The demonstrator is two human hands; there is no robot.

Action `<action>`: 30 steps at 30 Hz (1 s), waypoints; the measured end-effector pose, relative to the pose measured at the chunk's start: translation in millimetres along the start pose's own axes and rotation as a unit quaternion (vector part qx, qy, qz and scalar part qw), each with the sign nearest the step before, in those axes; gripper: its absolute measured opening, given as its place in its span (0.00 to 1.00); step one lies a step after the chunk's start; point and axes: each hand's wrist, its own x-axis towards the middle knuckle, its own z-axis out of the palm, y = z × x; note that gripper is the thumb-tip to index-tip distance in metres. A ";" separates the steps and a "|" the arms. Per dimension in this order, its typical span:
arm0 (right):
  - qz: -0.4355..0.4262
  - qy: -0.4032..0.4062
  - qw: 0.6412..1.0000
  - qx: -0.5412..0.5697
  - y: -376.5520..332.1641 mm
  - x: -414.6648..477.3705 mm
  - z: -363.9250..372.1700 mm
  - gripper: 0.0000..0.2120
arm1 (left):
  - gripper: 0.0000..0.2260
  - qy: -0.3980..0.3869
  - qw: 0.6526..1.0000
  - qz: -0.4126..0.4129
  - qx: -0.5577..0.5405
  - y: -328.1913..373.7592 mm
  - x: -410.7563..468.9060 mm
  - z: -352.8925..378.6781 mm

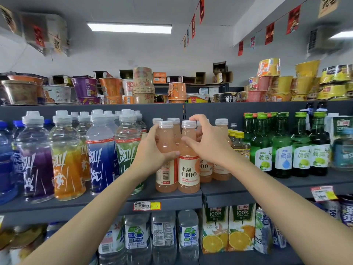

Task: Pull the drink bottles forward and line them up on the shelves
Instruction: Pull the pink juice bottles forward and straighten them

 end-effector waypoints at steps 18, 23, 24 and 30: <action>-0.015 0.006 0.999 0.030 18.4 -6.0 -0.3 0.29 | 0.43 -0.076 0.991 -0.032 -0.104 -10.1 3.4 6.4; -0.016 -0.009 0.999 0.041 23.6 -8.3 -0.2 0.30 | 0.47 -0.060 0.997 -0.006 -0.049 -13.0 -3.0 11.0; -0.017 -0.014 0.999 0.041 24.8 -9.2 0.0 0.31 | 0.47 -0.049 0.998 -0.001 -0.041 -14.3 -3.4 11.9; -0.015 -0.042 0.998 0.054 25.9 -13.1 -3.4 0.39 | 0.35 -0.053 0.995 0.008 -0.083 -22.6 -4.1 10.3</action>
